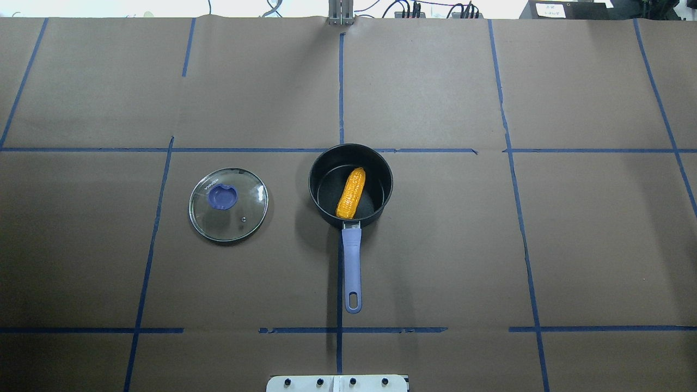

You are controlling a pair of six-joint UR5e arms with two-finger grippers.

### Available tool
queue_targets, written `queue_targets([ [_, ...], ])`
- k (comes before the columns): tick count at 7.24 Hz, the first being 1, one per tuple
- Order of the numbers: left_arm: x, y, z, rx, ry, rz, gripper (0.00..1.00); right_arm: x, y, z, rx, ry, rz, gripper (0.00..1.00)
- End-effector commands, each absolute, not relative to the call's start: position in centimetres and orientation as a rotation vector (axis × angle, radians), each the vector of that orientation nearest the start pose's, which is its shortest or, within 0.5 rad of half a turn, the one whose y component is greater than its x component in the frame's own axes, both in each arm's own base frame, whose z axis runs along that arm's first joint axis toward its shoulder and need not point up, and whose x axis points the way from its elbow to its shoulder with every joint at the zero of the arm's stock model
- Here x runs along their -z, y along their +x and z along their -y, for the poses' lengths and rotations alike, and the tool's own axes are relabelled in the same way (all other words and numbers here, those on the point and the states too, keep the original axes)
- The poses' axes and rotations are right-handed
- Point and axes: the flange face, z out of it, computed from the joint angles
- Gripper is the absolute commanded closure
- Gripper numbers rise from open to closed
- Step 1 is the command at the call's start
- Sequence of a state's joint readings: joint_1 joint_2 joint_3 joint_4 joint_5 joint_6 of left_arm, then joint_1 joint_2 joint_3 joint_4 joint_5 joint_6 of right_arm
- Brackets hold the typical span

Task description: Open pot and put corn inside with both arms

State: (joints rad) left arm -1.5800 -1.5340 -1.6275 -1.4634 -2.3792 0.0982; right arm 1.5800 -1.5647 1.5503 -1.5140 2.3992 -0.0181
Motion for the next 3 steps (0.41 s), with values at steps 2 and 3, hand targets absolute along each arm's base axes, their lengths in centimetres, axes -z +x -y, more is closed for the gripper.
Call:
queue_targets([
  [2,-65.66,-6.56,46.92,-0.049,-0.039,-0.811,0.00,-64.98,6.44,49.81,0.030,0.063,0.829,0.00],
  [3,-65.72,-6.56,46.92,-0.049,-0.039,-0.811,0.00,-64.90,6.44,49.76,0.032,0.065,0.829,0.00],
])
